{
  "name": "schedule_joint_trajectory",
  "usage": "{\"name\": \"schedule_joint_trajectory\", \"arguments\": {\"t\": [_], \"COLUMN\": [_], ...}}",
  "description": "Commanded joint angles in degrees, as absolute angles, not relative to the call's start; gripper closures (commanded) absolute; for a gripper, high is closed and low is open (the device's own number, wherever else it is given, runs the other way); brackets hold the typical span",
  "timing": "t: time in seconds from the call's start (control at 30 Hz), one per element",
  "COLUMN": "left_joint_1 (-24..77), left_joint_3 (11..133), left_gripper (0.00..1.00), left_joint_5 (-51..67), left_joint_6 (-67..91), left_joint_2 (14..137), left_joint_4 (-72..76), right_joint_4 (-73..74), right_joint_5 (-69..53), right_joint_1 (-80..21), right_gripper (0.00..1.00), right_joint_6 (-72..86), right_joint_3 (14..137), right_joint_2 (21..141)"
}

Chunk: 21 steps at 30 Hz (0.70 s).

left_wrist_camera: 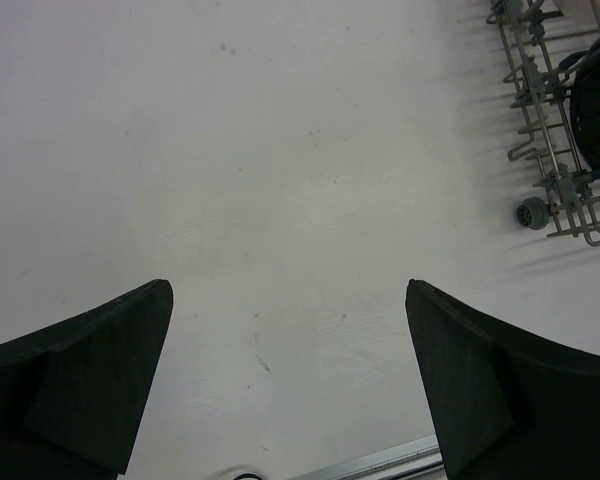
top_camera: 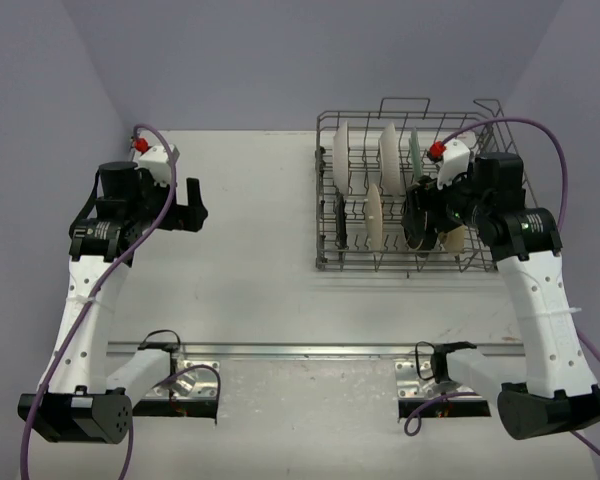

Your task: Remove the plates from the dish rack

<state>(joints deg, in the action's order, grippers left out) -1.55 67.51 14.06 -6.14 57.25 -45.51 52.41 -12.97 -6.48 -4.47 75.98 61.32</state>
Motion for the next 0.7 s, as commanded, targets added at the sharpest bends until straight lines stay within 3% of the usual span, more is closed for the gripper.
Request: {"name": "schedule_joint_trajectory", "arguments": {"t": [0.0, 0.67], "left_joint_1": [-2.10, -3.15], "left_joint_3": [68.36, 69.38], "left_gripper": [0.00, 0.00], "left_joint_5": [13.01, 15.38], "left_joint_6": [-5.37, -5.54], "left_joint_2": [56.86, 58.56], "left_joint_4": [-42.71, -43.75], "right_joint_4": [49.17, 38.67], "right_joint_5": [-16.02, -19.60], "right_joint_1": [-6.50, -10.32], "right_gripper": [0.06, 0.32], "right_joint_6": [-2.69, 9.99], "right_joint_3": [80.23, 107.17], "right_joint_2": [63.12, 95.38]}}
